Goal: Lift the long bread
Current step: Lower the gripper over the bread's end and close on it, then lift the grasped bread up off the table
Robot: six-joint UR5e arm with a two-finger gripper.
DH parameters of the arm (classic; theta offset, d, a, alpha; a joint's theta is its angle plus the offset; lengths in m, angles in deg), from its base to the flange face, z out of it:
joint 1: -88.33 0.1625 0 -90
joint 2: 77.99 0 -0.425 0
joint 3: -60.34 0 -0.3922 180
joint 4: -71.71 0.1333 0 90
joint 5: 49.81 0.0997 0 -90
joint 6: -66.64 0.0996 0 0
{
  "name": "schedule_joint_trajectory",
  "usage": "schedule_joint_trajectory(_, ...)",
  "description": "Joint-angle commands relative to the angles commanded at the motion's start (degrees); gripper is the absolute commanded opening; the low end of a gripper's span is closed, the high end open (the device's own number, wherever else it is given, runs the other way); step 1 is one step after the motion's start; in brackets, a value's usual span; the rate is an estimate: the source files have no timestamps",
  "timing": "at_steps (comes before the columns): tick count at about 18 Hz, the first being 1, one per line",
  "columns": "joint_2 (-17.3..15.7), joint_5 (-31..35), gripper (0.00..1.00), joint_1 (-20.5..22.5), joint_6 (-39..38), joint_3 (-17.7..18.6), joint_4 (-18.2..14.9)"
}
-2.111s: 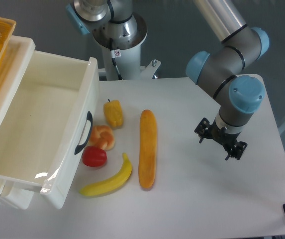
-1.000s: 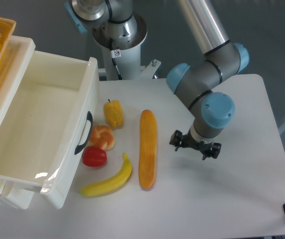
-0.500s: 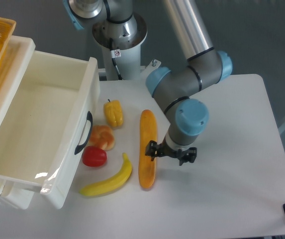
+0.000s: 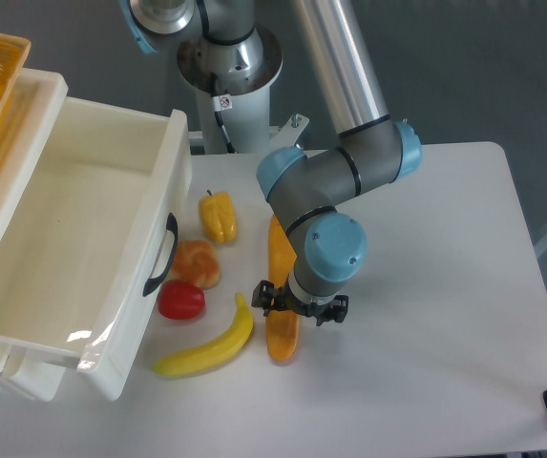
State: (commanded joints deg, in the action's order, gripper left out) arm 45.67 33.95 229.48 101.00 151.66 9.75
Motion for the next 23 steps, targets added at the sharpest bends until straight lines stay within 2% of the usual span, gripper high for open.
schedule_joint_trajectory(3,0.53,0.44,0.97,-0.35,0.09,-0.26,0.0)
schedule_joint_trajectory(4,0.44,0.44,0.85,-0.44,0.09,-0.26,0.0)
schedule_joint_trajectory(6,0.18,0.35,0.52,-0.44,0.17,-0.44,0.0)
schedule_joint_trajectory(7,0.18,0.44,0.39,-0.44,0.26,-0.53,0.0)
schedule_joint_trajectory(8,0.26,0.44,0.3,-0.44,0.44,-0.53,0.0)
schedule_joint_trajectory(11,0.18,1.14,0.27,-0.44,0.18,-1.23,0.0)
schedule_joint_trajectory(12,0.18,1.67,0.21,-0.53,0.44,-1.4,0.0)
schedule_joint_trajectory(14,0.26,2.63,0.0,-0.53,0.44,-1.84,0.0)
schedule_joint_trajectory(18,0.0,3.78,0.0,-0.18,1.66,-3.25,-0.09)
schedule_joint_trajectory(21,0.0,5.8,0.0,0.61,5.87,-5.18,-0.17)
schedule_joint_trajectory(23,-0.17,6.15,0.0,2.19,11.39,-7.02,-0.17)
